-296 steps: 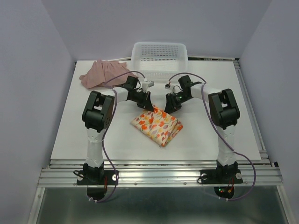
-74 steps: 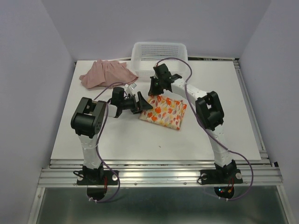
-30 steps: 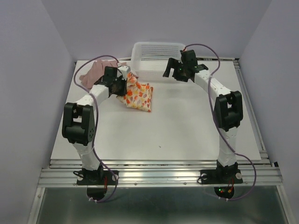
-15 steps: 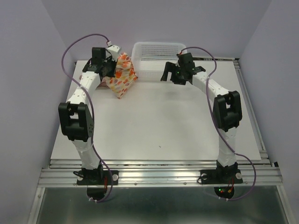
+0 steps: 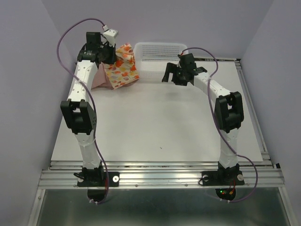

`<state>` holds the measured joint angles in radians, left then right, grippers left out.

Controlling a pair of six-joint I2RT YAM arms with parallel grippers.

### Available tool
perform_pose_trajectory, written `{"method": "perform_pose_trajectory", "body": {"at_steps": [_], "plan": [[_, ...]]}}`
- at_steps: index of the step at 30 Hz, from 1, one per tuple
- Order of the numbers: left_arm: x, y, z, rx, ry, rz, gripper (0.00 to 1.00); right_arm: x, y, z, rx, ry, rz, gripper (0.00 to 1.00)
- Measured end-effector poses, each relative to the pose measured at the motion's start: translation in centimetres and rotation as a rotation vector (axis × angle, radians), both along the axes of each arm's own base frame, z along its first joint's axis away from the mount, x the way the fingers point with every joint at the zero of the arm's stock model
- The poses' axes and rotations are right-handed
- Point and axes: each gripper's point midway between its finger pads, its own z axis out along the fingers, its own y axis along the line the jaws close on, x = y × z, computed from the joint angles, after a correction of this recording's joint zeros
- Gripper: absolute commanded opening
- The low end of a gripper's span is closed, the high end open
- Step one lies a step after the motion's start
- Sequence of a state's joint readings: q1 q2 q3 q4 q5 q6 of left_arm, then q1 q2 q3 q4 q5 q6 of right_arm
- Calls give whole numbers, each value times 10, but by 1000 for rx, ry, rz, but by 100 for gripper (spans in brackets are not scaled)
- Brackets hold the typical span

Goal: Fold and stack the skirts
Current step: Neatly place the folded skirt to the corner

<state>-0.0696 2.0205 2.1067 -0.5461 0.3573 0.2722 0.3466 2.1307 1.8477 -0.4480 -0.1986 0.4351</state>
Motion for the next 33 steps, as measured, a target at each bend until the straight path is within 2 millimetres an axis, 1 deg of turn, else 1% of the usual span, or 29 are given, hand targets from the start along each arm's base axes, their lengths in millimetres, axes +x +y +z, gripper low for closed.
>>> {"method": "perform_pose_trajectory", "body": {"at_steps": [2,5,7,10,16,19,21,22,24,25,26,29,33], "plan": [[6,0,11,-48,-11,-2,0,0,0,0,0,0,2,100],[12,4,20,-110,-10,4,0,-3,0,-4,-2,9,4,100],[15,7,20,-150,-3,9,0,-5,-1,-9,-6,19,5,100],[20,12,13,-237,29,16,0,-8,-2,-14,-15,31,9,100],[37,16,7,-440,56,27,0,-7,-6,-16,-17,34,8,100],[41,20,-4,-542,89,42,0,-8,-6,-16,-18,35,10,100],[43,25,-15,-584,118,59,0,-8,-6,-16,-19,33,12,100],[44,31,-25,-605,141,75,0,-8,-6,-16,-21,32,13,100],[45,40,-36,-625,164,95,0,-8,-6,-16,-19,33,16,100],[48,51,-48,-631,181,114,0,-8,-6,-16,-19,33,16,100],[48,55,-53,-633,188,123,0,-8,-5,-16,-17,34,18,100],[51,81,-80,-617,218,162,0,-9,-4,-16,-14,38,23,100],[47,107,-110,-594,262,204,0,-11,-4,-17,-12,45,27,100]]}}
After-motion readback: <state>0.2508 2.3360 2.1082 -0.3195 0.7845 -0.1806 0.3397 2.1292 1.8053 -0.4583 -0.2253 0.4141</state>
